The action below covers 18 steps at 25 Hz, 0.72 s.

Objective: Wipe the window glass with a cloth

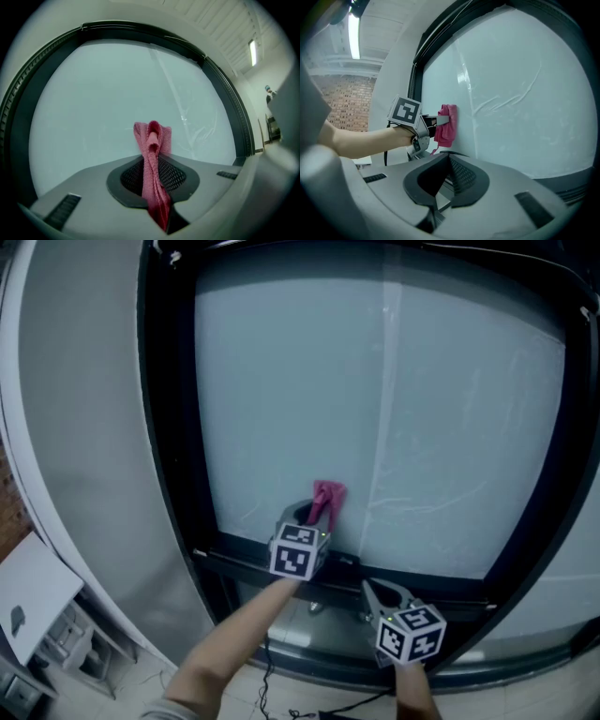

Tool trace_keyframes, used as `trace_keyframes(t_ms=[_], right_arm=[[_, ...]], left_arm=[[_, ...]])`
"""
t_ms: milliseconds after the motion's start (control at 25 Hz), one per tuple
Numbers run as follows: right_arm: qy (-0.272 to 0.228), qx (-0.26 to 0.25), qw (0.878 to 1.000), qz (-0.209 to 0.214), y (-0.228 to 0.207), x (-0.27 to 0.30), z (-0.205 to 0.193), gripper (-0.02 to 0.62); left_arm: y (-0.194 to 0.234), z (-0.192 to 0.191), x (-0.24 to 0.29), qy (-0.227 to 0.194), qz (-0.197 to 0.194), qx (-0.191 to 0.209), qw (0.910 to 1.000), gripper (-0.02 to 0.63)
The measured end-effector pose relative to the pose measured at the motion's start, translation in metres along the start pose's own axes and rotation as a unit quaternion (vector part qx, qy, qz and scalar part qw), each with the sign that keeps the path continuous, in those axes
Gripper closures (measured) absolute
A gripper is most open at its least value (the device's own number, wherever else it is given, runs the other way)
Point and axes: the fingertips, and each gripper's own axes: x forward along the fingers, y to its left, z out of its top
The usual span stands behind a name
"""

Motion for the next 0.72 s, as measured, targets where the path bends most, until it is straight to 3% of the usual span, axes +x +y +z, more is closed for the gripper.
trace_keyframes(t_ms=[440, 720], right_arm=[[-0.003, -0.002, 1.000, 0.030, 0.035, 0.048, 0.003, 0.606], [-0.002, -0.005, 0.999, 0.050, 0.055, 0.076, 0.005, 0.606]], left_arm=[[0.087, -0.023, -0.029, 0.014, 0.057, 0.000, 0.9982, 0.555], [0.149, -0.042, -0.052, 0.032, 0.124, 0.002, 0.9918, 0.555]])
